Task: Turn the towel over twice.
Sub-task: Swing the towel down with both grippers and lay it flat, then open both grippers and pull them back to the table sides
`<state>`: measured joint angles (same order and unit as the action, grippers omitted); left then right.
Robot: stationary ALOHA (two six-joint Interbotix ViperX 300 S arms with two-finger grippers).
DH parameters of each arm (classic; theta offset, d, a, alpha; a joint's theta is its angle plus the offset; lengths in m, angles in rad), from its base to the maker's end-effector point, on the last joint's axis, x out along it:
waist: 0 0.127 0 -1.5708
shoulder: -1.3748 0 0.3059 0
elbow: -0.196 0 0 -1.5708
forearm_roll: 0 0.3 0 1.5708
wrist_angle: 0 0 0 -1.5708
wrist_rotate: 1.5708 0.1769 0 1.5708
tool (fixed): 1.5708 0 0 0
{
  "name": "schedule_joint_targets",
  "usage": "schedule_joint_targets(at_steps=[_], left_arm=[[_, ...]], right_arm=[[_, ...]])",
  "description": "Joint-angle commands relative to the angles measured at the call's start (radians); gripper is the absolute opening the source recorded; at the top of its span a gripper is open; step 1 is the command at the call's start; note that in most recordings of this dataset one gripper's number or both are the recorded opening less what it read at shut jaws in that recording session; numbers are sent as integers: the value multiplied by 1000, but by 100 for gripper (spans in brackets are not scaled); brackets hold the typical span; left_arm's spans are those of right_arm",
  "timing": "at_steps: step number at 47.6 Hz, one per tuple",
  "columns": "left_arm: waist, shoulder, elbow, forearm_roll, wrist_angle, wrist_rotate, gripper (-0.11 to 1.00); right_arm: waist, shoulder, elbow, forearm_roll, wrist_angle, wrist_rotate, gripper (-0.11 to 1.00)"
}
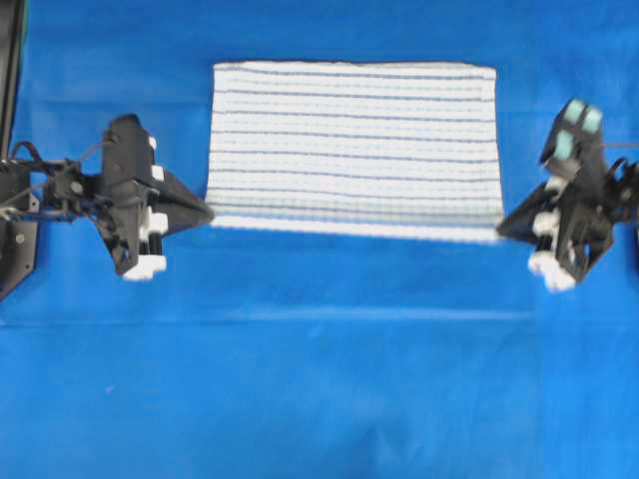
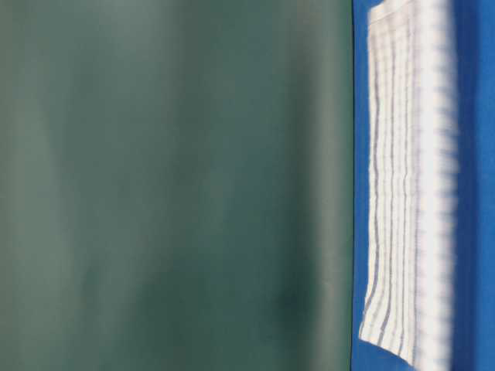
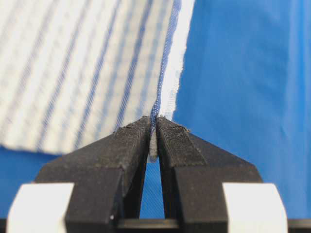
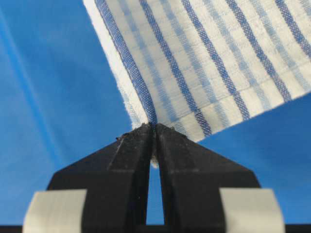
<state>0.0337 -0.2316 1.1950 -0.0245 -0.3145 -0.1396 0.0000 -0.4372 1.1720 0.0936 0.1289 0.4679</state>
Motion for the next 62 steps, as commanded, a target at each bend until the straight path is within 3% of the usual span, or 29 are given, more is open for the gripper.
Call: schedule_joint_targets(at_steps=[1,18,46,49,53,60,62], left_arm=[[-57,40,-17,-2,-5,-25,4],[-216,109,-34,-2,-6,-67,4],[-221,124,-63,-2,-14,-67,6],[-221,120,-66,-2,-11,-67,13],[-221,107,-75,-2,3,-67,34],[-221,46,-106,-2,95,-55,74],[-221,21,-114,-2,130,-48,79]], right_arm=[[64,61,-23,3,-32,29,6],[212,232,-114,3,-57,103,6],[219,224,-121,-3,-49,101,6],[219,216,-123,-3,-48,101,6],[219,199,-127,-5,-34,95,10],[219,143,-149,-37,21,80,52],[219,121,-153,-61,40,78,62]])
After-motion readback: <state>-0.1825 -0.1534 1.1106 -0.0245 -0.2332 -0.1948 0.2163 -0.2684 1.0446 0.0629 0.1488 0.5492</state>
